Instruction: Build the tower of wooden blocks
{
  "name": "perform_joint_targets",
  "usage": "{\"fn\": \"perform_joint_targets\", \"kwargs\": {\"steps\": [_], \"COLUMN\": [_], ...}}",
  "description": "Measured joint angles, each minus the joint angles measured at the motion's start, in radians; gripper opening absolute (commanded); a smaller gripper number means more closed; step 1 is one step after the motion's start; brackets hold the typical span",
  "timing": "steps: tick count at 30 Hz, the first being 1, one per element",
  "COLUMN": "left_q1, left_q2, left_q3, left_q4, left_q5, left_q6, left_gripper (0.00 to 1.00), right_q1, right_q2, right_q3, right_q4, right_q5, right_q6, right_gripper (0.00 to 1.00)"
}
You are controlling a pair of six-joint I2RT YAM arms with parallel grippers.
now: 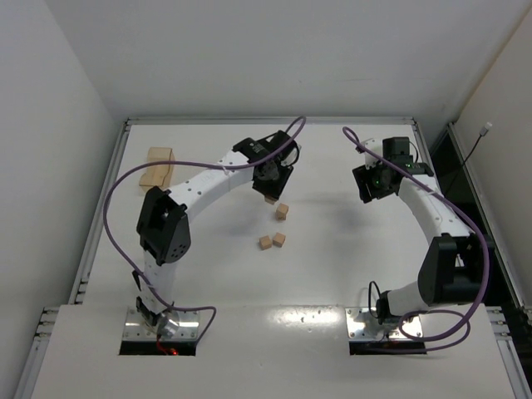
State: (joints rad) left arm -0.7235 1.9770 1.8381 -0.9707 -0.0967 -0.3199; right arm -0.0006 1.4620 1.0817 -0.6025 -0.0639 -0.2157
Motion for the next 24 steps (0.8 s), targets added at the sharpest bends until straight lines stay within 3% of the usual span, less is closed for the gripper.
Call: {"fn": "perform_joint_targets", "kwargs": {"steps": [24], "left_q1": [-0.075], "left_q2": [0.152], "left_q3": [0.097], "left_q4": [0.001], "left_q5": [-0.053], "left_q6": [-0.126], "left_gripper": [0.00], "right_q1": [0.000], "right_q2": [0.002], "right_q3": [0.000], "right_q4": [-0.004], "right_q5": [0.001], "right_q6": [0.007], "right_gripper": [0.54]}}
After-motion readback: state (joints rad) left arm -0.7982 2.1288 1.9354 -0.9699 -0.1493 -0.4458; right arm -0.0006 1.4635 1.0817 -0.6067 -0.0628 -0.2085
